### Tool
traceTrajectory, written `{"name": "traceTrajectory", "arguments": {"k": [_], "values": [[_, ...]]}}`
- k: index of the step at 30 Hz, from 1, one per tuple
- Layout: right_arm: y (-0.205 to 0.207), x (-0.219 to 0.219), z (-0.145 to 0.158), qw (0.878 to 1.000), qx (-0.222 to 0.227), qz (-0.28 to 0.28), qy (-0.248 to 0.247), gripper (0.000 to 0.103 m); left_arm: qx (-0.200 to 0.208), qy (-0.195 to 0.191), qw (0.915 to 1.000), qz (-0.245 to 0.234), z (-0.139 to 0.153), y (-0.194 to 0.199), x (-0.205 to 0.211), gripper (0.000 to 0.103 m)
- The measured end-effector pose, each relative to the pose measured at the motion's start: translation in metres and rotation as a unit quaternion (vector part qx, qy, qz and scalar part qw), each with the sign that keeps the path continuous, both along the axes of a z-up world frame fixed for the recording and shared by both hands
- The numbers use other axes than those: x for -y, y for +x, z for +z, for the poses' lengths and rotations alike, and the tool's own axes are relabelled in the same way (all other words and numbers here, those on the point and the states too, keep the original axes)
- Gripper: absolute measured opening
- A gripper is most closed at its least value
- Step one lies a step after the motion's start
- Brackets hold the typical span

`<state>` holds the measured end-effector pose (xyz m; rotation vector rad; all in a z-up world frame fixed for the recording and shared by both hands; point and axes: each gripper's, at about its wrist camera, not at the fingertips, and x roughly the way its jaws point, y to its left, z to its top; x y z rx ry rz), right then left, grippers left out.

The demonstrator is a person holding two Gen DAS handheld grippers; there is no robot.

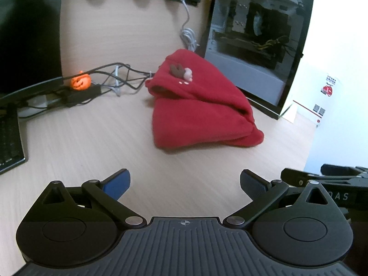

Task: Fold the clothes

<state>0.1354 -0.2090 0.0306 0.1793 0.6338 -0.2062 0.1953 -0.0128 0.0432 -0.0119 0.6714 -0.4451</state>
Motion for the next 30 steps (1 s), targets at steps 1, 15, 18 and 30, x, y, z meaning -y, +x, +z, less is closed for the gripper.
{"name": "traceTrajectory", "arguments": {"k": [1,15,18,30], "values": [[-0.001,0.001,0.0,1.0,0.001,-0.002,-0.002,0.103,-0.001,0.0,1.0,0.0,0.0,-0.001,0.0,0.103],[-0.004,0.011,-0.01,1.0,-0.012,-0.013,0.015,0.103,-0.011,0.002,0.9999,0.002,-0.004,-0.004,0.006,0.103],[-0.004,0.012,-0.011,1.0,-0.016,-0.015,0.017,0.103,-0.008,0.007,0.9999,-0.007,-0.004,-0.006,0.011,0.103],[-0.001,0.008,-0.013,1.0,-0.024,-0.004,0.016,0.103,-0.017,0.011,0.9997,-0.014,-0.007,-0.007,0.012,0.103]]}}
